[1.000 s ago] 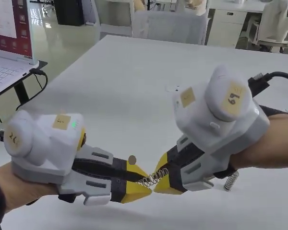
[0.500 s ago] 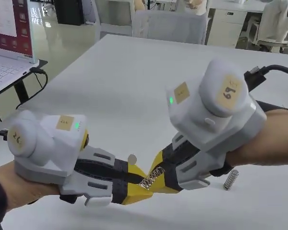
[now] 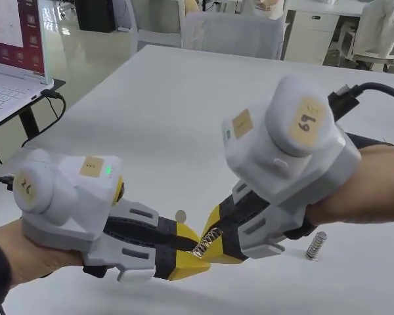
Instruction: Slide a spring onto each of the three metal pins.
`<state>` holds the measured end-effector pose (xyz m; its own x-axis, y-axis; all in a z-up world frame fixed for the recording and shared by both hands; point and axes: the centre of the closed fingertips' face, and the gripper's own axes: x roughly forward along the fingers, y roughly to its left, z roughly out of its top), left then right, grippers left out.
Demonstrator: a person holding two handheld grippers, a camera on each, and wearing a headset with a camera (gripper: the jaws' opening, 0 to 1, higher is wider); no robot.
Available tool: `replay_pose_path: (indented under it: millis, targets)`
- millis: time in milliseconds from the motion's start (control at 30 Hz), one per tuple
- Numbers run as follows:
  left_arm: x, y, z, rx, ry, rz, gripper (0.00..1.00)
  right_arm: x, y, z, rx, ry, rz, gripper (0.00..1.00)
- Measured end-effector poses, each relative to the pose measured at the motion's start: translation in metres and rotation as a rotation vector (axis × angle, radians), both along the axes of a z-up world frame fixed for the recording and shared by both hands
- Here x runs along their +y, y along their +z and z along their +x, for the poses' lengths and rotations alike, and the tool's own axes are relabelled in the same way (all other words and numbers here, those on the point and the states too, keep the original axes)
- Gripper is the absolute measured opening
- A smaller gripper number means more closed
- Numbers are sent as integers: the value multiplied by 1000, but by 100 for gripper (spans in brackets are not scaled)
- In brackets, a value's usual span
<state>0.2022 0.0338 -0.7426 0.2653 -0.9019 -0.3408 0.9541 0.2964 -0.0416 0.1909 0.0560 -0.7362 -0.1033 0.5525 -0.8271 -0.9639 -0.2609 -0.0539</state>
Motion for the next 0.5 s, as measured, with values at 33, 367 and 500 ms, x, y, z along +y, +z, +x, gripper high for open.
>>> replay_pose_path:
  millis: [33,367,500]
  targets:
    - [0,-1,0,2,1,4,4,0,0,0,-1,0,0,9]
    - [6,-4,4,27,31,5,15,-2,0,3,-9,-6,-5,9]
    - [8,-4,6,31,47,7,20,-5,-1,7,-18,-14,-11,9]
